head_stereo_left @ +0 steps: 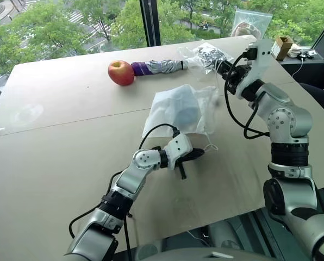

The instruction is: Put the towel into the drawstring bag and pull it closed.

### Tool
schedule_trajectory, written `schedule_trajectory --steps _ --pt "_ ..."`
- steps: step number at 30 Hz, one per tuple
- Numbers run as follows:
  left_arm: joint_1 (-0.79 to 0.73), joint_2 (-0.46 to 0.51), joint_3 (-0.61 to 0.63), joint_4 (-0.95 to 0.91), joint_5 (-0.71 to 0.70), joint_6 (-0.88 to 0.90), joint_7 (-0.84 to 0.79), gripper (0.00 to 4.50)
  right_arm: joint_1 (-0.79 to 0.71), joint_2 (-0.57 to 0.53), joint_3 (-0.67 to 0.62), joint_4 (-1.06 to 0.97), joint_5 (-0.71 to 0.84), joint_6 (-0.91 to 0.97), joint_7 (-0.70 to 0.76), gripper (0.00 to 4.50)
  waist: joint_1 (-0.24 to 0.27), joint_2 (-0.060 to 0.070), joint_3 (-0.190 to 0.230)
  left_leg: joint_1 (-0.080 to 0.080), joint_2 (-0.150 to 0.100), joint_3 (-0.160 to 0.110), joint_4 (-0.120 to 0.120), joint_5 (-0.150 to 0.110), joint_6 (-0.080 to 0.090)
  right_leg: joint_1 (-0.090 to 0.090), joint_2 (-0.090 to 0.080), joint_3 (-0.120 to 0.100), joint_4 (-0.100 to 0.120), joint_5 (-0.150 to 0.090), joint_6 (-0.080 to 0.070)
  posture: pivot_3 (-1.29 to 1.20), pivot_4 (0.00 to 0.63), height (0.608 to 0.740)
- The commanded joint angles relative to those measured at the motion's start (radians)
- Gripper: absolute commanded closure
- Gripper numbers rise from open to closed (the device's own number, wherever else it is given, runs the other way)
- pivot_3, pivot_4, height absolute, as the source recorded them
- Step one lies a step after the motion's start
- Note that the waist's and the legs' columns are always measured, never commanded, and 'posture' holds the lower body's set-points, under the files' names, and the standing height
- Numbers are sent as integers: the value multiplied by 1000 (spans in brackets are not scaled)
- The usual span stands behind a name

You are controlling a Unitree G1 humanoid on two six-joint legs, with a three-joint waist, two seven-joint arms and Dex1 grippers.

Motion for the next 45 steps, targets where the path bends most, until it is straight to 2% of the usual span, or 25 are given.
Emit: schedule_trajectory --steps 1,7,11,14,19,22,26,28,29,30,31,33,36,40,45 --pt "0 5 -26 -2 38 50 2 4429 -4 -3 -17 -51 19 -2 -5 4500 0 0 0 0 0 0 0 0 0 0 0 0 0 0 0 0 150 740" --pt "43 14 33 -77 21 36 41 4429 -2 -11 -16 -50 19 -4 -12 4500 0 0 0 -1 0 0 0 0 0 0 0 0 -1 0 0 0 150 740" --pt "158 60 116 -286 -49 37 47 4429 -14 -15 -37 -27 19 -7 -34 4500 -6 0 0 -1 1 0 -1 0 0 -1 0 1 -1 0 0 0 150 740" --pt "244 94 212 -432 -57 10 107 4429 -38 -18 -35 -9 8 -19 -41 4500 -3 1 0 -2 3 -1 -2 0 0 -4 0 2 -1 0 0 0 150 740" --pt "321 93 407 -498 4 -68 299 4429 -49 -17 -27 37 -40 -70 -63 4500 2 0 0 -2 3 0 0 0 0 -3 -1 3 -1 0 0 0 150 740" --pt "350 108 400 -488 -16 -74 275 4429 -48 -12 -17 57 -52 -83 -61 4500 2 1 0 -1 1 0 -1 0 0 -3 -1 4 -1 0 0 0 150 740" --pt "272 108 278 -456 -97 -10 135 4429 -53 7 6 73 -67 -92 -48 4500 5 1 0 -3 0 2 -1 0 0 -3 -1 2 -3 0 0 0 150 740" --pt "187 107 222 -399 -88 16 88 3908 -59 15 13 84 -75 -100 -47 4500 10 0 0 -3 0 2 -1 0 0 -3 -1 1 -2 0 0 0 150 740" --pt "142 101 200 -367 -95 46 68 3353 -61 17 16 89 -79 -104 -46 4500 8 0 0 -3 0 1 0 0 0 -3 0 0 -2 0 0 0 150 740" --pt "106 94 184 -342 -105 68 52 3015 -62 17 17 92 -82 -106 -45 4500 6 0 0 -3 0 1 0 0 0 -3 0 0 -1 0 0 0 150 740" --pt "82 89 175 -326 -113 81 39 2915 -62 18 18 96 -84 -110 -46 4500 4 0 0 -2 0 1 0 0 0 -2 0 1 -1 0 0 0 150 740" --pt "23 72 152 -271 -102 109 33 2109 -58 19 18 93 -86 -112 -47 4500 2 0 0 -2 0 1 0 0 0 -2 0 0 -1 0 0 0 150 740" --pt "-19 74 92 -248 -145 176 -73 646 -42 19 12 72 -88 -107 -55 4500 -6 1 0 -2 0 1 -1 0 0 -2 0 1 -1 0 0 0 150 740" --pt "-83 68 26 -180 -81 199 -91 646 -17 19 1 33 -85 -93 -72 4500 -3 0 0 -3 1 1 -2 0 0 -3 0 0 -3 0 0 0 150 740" --pt "-116 29 -34 -137 -67 216 -120 646 12 16 -11 -4 -81 -81 -91 4500 -2 1 0 -3 0 1 -1 0 0 -2 0 0 -3 0 0 0 150 740"
